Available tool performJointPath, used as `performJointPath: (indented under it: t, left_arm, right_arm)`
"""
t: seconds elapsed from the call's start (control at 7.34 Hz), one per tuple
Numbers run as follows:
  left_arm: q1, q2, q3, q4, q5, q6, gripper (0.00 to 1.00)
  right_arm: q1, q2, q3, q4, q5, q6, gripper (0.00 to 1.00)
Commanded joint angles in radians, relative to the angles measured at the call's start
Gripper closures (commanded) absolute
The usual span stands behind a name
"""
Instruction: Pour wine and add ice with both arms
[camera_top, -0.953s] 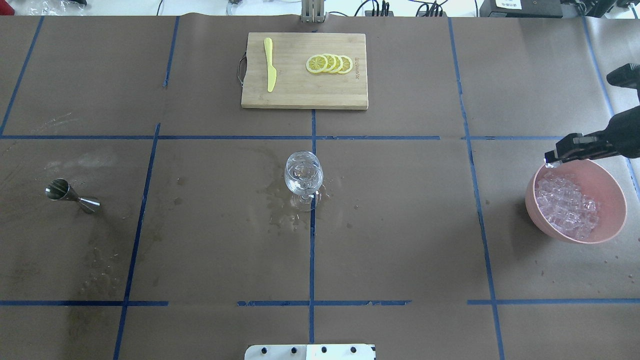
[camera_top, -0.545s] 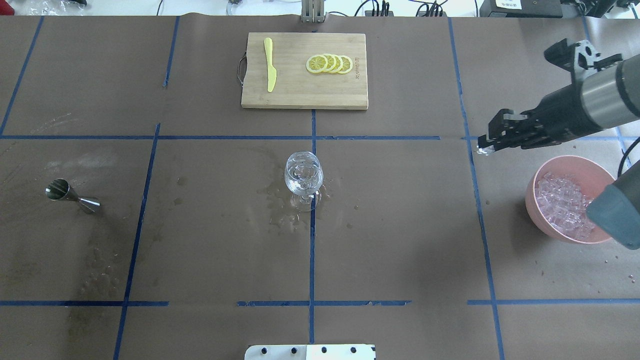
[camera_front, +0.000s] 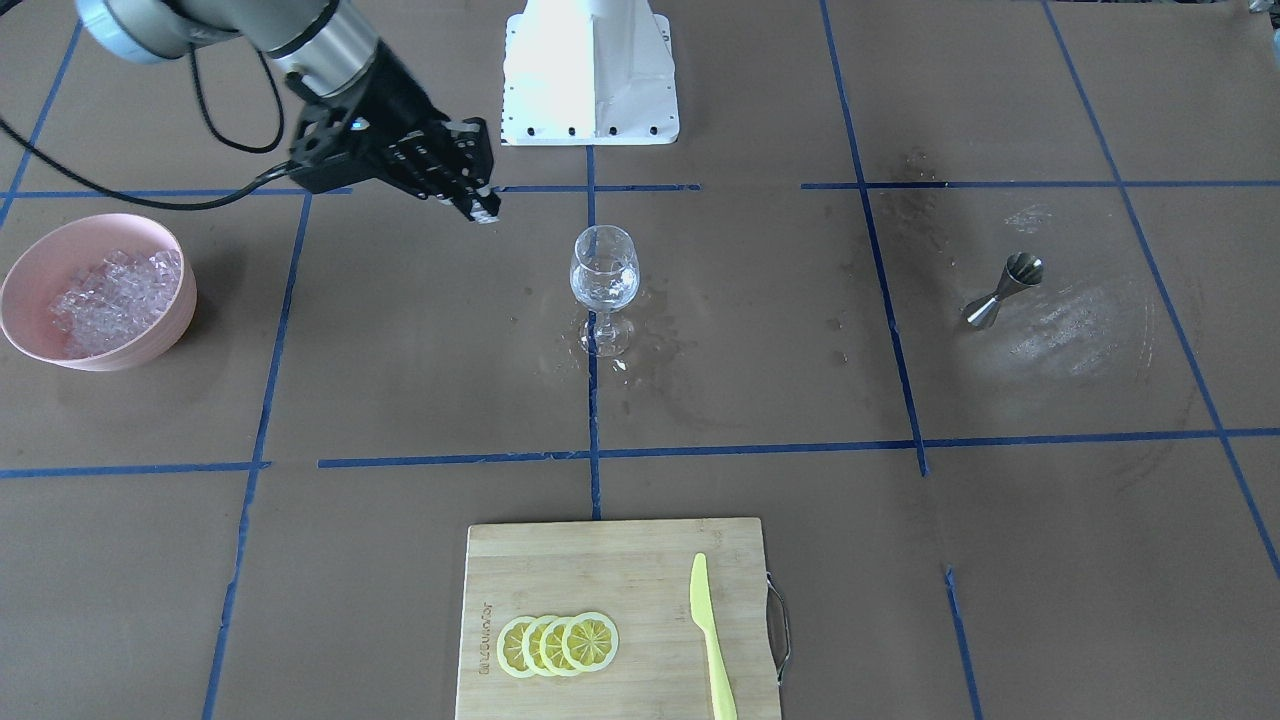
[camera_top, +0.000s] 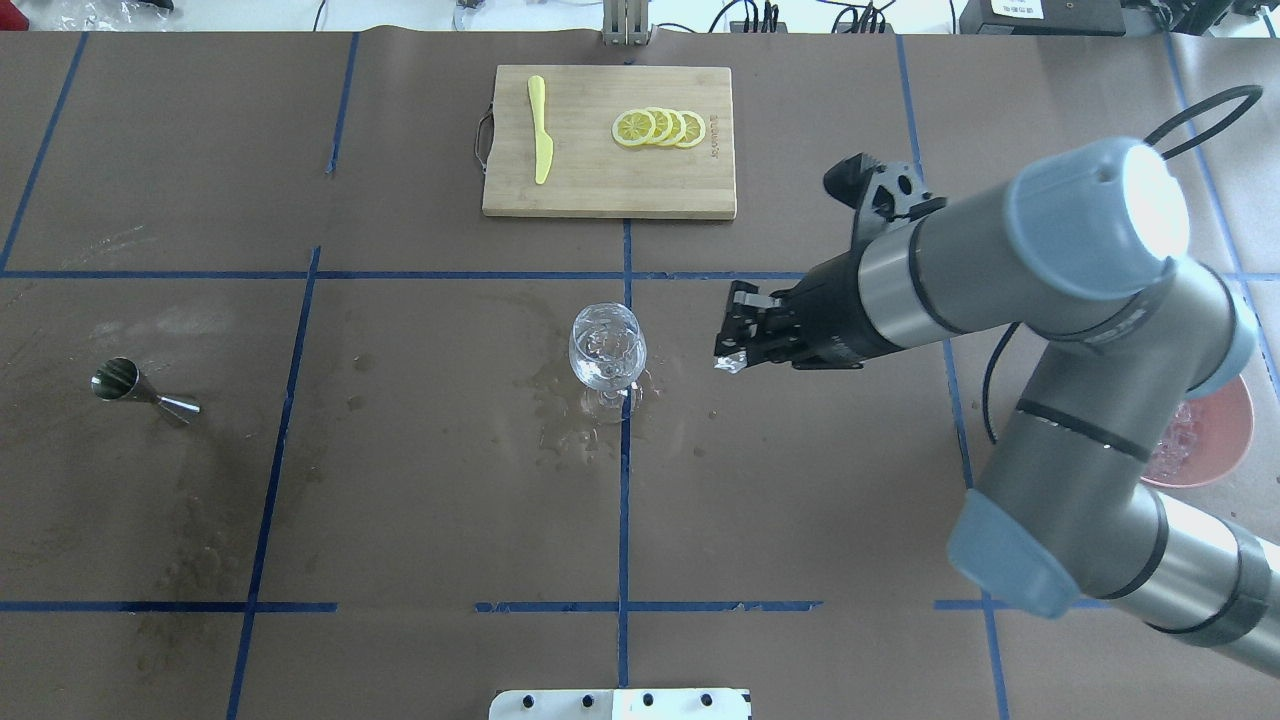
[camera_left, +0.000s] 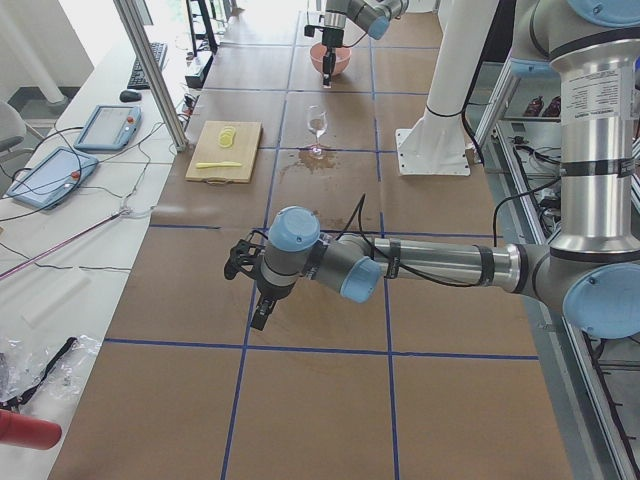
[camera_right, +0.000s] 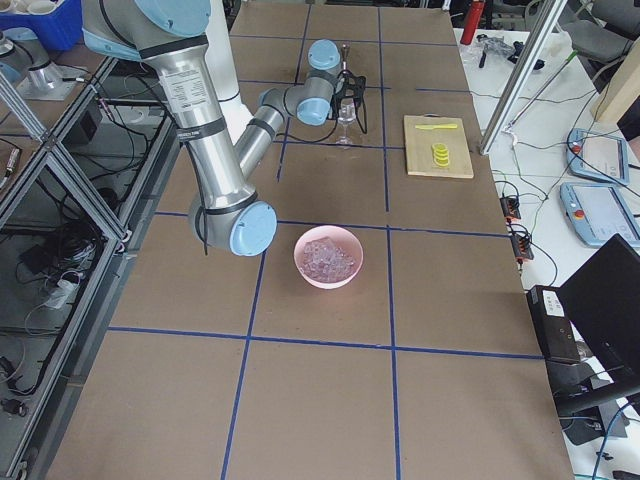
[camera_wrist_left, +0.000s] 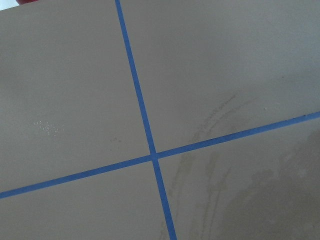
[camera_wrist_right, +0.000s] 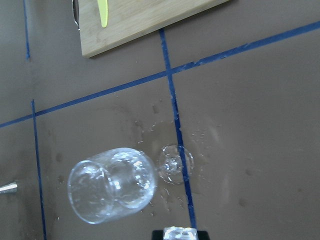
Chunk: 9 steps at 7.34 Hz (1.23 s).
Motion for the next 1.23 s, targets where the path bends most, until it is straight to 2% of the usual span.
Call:
performJointPath:
  t: [0.0, 0.14, 0.41, 0.68, 0.95, 1.09]
  left_arm:
    - [-0.037, -0.090, -0.016, 0.251, -0.005, 0.125, 0.00]
    - [-0.098, -0.127, -0.028, 0.306, -0.005, 0.173, 0.00]
    - [-0.102, -0.118, -0.040, 0.305, -0.005, 0.173, 0.00]
    - [-0.103, -0.104, -0.048, 0.298, -0.008, 0.173, 0.00]
    - [-0.105, -0.098, -0.068, 0.298, -0.006, 0.172, 0.00]
    - [-0.105, -0.098, -0.069, 0.298, -0.005, 0.172, 0.00]
  right_arm:
    - [-0.114, 0.135, -0.025, -0.099, -0.150, 0.058, 1.00]
    - [-0.114, 0.178, -0.054, -0.102, -0.154, 0.081, 1.00]
    - [-0.107, 0.201, -0.097, -0.099, -0.227, 0.079, 1.00]
    - [-0.104, 0.206, -0.113, -0.094, -0.232, 0.079, 1.00]
    - [-0.102, 0.208, -0.119, -0.094, -0.273, 0.077, 1.00]
    - [-0.102, 0.206, -0.125, -0.097, -0.273, 0.068, 0.35]
